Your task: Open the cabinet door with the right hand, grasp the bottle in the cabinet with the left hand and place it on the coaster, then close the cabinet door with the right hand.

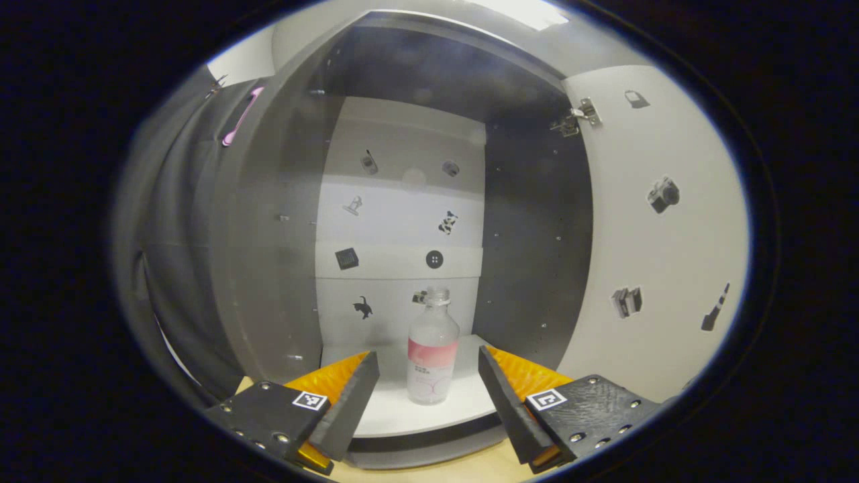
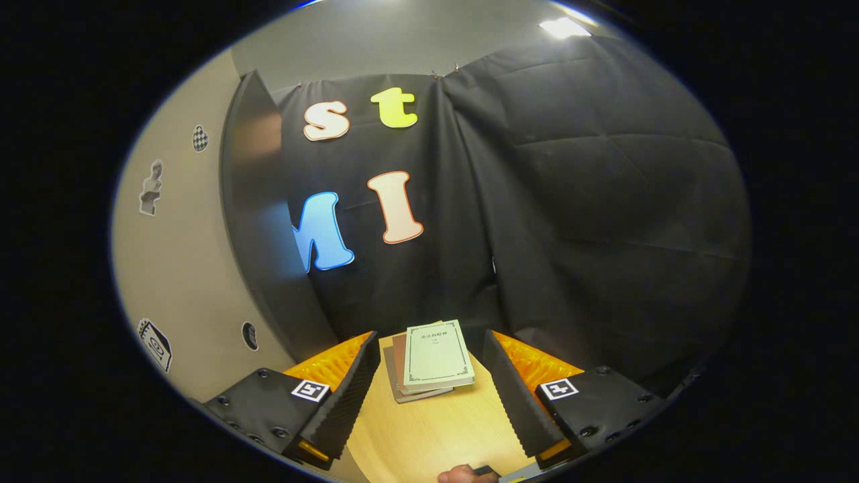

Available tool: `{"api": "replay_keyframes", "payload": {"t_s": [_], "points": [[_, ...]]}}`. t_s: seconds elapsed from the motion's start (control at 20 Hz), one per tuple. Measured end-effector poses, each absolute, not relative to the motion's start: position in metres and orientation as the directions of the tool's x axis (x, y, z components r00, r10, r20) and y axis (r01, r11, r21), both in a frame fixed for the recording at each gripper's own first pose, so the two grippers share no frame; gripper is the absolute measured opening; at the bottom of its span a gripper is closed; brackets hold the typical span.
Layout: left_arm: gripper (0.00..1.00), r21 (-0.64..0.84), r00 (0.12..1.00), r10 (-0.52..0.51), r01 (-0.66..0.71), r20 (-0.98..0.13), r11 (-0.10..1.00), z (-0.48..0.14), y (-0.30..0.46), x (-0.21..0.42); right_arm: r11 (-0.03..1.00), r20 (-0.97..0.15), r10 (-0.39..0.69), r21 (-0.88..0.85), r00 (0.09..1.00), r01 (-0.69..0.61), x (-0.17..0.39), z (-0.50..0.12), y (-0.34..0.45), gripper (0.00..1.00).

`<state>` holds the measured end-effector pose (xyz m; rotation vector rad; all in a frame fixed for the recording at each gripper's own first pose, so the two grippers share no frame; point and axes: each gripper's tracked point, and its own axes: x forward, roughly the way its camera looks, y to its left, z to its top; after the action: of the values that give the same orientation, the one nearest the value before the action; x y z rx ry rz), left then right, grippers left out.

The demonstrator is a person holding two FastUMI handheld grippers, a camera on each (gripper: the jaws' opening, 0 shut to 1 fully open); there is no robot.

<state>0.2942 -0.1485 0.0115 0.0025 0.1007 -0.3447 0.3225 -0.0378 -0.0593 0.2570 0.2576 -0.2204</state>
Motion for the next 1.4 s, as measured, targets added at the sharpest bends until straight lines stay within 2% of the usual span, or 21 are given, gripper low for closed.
{"api": "replay_keyframes", "payload": {"t_s": [0.4, 1.1, 1.25, 1.4], "points": [[0.89, -0.012, 0.928, -0.346, 0.348, -0.137, 0.937, -0.014, -0.173, 0.347, 0.929, -0.306, -0.249, 0.192, 0.919, 0.316, 0.326, -0.078, -0.065, 0.98], [0.92, -0.050, 0.922, -0.361, 0.358, -0.141, 0.933, -0.034, -0.191, 0.397, 0.926, -0.354, -0.237, 0.198, 0.905, 0.320, 0.340, -0.104, -0.069, 0.98], [0.77, -0.043, 0.923, -0.359, 0.357, -0.135, 0.933, -0.034, -0.191, 0.398, 0.931, -0.356, -0.226, 0.194, 0.907, 0.309, 0.344, -0.106, -0.066, 0.98], [0.77, -0.010, 0.923, -0.358, 0.361, -0.142, 0.933, -0.033, -0.192, 0.398, 0.930, -0.360, -0.215, 0.209, 0.908, 0.303, 0.348, -0.109, -0.065, 1.00]]}}
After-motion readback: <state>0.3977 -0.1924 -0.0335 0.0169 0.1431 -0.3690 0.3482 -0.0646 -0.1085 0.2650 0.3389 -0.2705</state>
